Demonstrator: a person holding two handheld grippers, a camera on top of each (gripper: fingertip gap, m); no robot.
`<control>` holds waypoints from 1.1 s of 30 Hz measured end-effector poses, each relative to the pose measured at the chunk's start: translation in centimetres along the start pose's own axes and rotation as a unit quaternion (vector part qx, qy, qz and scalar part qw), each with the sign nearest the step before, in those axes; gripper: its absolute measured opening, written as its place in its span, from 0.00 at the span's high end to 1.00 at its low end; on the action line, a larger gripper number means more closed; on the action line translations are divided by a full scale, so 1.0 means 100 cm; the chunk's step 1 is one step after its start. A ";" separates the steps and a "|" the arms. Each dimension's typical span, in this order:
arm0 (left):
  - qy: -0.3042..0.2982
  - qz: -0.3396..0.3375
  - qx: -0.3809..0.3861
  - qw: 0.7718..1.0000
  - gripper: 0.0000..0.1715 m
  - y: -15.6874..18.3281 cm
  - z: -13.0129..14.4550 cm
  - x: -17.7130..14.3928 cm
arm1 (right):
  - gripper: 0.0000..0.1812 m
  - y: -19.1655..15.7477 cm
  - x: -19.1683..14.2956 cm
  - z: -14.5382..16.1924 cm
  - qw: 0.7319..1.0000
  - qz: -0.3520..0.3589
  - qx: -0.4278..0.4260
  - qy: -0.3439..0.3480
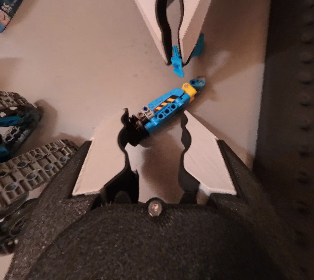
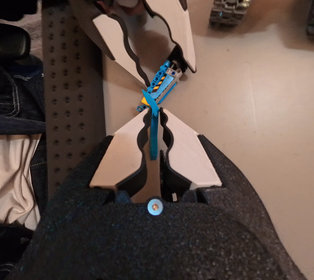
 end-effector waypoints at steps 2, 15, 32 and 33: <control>0.000 -0.018 -0.003 1.000 0.69 -0.001 -0.002 0.003 | 0.96 0.003 0.000 0.003 0.999 0.038 0.023 -0.007; 0.016 0.015 -0.049 0.999 0.81 0.001 -0.002 0.007 | 0.96 0.031 -0.020 -0.002 0.989 0.123 -0.035 -0.081; 0.016 0.017 -0.056 0.998 0.81 0.002 -0.001 0.006 | 0.96 0.021 -0.010 0.010 0.980 0.114 -0.051 -0.157; 0.016 0.017 -0.056 0.998 0.81 0.002 -0.001 0.006 | 0.96 0.023 -0.010 0.011 0.979 0.118 -0.051 -0.160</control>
Point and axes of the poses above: each gripper's, where its closed fingertips meet, x out along the fingers, z out of its underside, y = z × x across the jaws, the point moved 1 cm from there along -x, back along the fingers, and after that the axes turned 9 degrees about x, right-handed, at the moved point
